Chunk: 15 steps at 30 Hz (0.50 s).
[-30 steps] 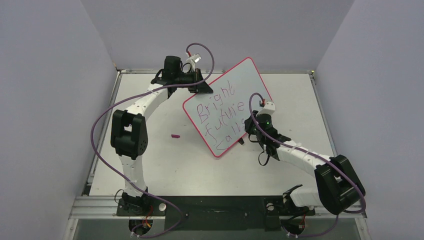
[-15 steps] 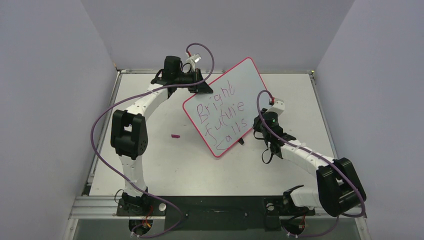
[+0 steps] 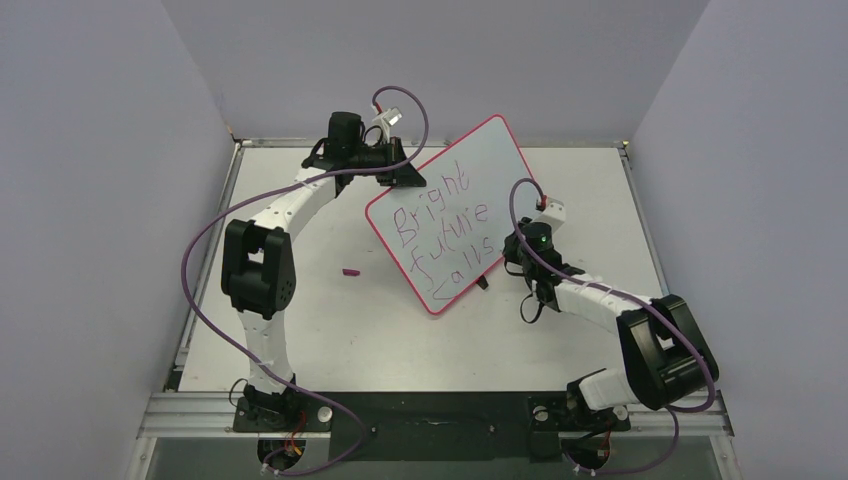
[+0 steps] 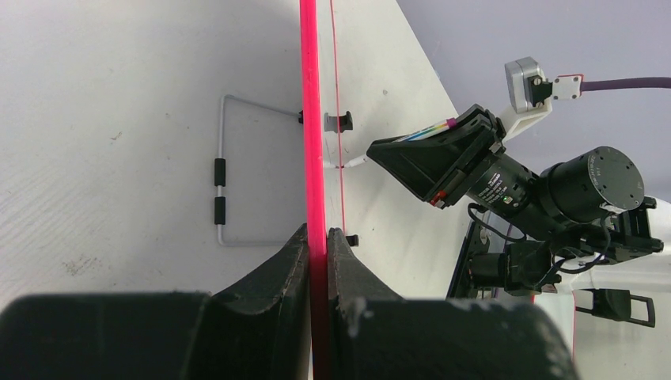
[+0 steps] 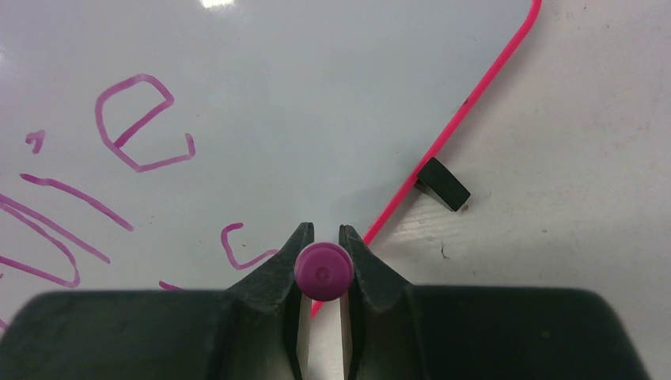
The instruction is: Write a sentence on the whiteboard
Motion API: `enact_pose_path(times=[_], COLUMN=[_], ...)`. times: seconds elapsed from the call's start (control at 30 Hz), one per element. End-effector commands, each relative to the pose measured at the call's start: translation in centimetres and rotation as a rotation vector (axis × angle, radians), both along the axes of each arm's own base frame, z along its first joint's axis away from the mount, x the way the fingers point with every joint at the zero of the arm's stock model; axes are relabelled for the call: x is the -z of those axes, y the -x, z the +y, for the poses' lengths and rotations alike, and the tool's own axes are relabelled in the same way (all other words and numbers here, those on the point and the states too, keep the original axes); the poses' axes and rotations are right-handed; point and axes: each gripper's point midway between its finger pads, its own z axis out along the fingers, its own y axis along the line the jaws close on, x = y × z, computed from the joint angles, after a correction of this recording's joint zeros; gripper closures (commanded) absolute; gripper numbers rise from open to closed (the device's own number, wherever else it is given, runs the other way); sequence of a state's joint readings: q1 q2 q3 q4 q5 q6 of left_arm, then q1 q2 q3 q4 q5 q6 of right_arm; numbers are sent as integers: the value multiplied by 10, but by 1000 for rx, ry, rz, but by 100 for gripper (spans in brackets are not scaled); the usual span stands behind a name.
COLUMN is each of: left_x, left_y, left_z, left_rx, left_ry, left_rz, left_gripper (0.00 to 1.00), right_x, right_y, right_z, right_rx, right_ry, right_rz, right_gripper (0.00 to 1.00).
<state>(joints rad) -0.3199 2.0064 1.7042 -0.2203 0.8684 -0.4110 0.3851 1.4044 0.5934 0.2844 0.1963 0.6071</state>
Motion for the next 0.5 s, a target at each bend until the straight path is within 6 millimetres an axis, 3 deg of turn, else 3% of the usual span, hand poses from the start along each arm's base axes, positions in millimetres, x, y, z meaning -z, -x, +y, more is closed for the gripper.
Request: enact_pose_path(times=[0.0, 0.27, 0.47], left_x=[-58, -57, -51], left_y=[5, 5, 1], left_z=[-5, -4, -3], left_rx=[55, 53, 39], left_ry=[65, 63, 54], left_rz=[-211, -211, -200], left_gripper=[100, 100, 100], right_x=[-18, -23, -45], right_y=[-19, -10, 9], right_z=[5, 1, -9], right_rx=[3, 4, 8], right_ry=[-52, -45, -33], right_rz=[-78, -67, -96], right_gripper=[100, 100, 100])
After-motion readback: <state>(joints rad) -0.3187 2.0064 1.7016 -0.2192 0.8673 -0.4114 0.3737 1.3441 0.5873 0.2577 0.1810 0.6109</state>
